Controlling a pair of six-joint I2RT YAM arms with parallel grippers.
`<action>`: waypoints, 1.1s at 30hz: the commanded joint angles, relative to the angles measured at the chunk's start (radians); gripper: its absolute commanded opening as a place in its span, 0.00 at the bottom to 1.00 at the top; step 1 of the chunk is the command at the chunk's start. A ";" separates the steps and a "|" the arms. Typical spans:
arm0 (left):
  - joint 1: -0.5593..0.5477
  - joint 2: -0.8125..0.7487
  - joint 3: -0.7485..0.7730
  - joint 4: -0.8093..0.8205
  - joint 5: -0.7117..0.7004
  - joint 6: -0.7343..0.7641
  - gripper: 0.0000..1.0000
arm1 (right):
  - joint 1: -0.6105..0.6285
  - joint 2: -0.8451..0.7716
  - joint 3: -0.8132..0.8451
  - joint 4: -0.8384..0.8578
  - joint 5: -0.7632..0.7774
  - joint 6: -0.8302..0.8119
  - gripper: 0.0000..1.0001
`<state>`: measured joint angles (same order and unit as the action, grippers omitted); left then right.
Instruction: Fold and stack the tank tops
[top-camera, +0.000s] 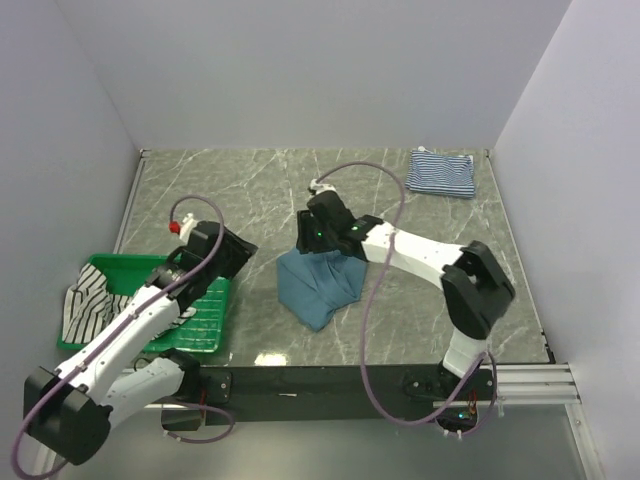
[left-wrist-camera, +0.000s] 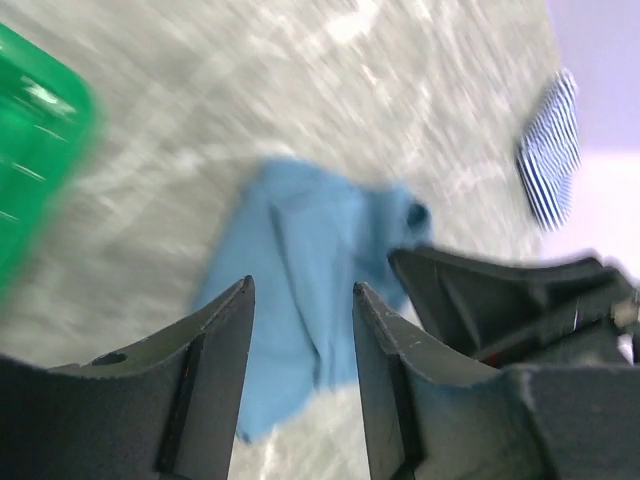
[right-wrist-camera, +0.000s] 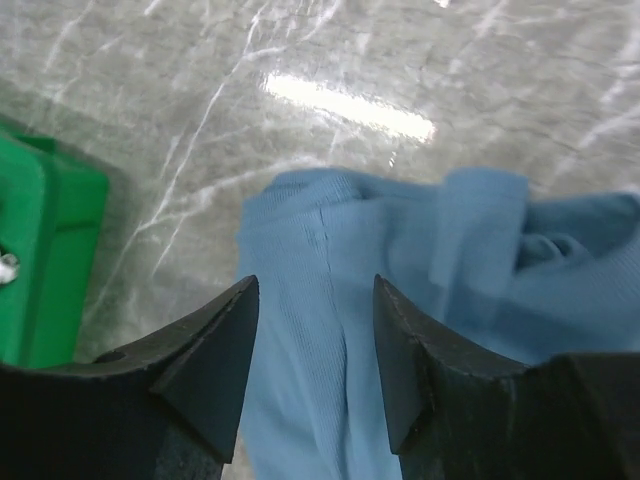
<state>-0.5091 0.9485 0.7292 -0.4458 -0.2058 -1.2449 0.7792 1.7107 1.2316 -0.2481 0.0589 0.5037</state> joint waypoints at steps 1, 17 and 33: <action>0.098 0.018 0.049 -0.021 0.068 0.077 0.49 | 0.026 0.090 0.097 -0.036 0.022 -0.010 0.56; 0.173 0.124 0.032 0.105 0.240 0.162 0.44 | 0.037 0.251 0.210 -0.089 0.087 -0.025 0.44; 0.175 0.251 0.007 0.219 0.344 0.174 0.38 | 0.022 -0.213 0.128 -0.178 0.222 -0.044 0.00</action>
<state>-0.3389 1.1667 0.7399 -0.2985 0.0883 -1.0920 0.8085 1.7233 1.3743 -0.4210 0.2043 0.4702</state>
